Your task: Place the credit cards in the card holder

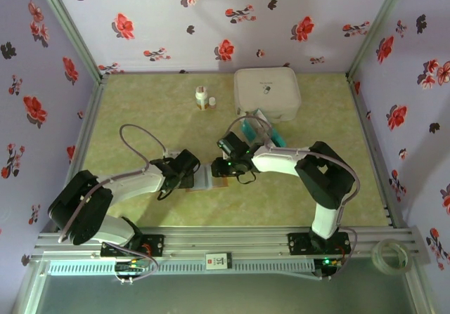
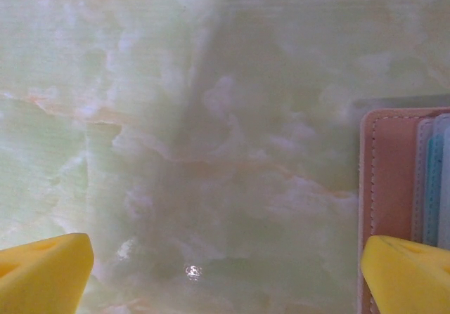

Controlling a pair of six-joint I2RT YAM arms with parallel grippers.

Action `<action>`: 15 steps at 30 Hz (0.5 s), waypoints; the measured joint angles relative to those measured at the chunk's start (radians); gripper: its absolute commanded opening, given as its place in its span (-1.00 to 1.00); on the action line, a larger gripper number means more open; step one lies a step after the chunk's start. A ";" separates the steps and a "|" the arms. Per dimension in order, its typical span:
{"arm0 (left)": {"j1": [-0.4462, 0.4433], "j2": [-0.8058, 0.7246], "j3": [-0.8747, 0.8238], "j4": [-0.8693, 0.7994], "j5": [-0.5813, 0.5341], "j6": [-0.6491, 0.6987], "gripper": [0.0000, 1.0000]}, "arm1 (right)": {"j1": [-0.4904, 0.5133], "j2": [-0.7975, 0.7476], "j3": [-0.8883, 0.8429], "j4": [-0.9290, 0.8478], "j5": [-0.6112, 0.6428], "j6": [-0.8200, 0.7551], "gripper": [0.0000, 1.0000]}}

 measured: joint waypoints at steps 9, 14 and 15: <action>0.008 -0.067 0.000 -0.020 0.000 0.000 0.99 | 0.064 0.000 0.058 0.006 -0.056 0.030 -0.20; 0.039 -0.173 0.000 -0.050 0.000 -0.001 0.99 | 0.087 0.016 0.105 0.024 -0.077 0.040 -0.19; 0.044 -0.188 0.000 -0.056 0.000 0.000 0.99 | 0.089 0.029 0.119 0.028 -0.080 0.043 -0.19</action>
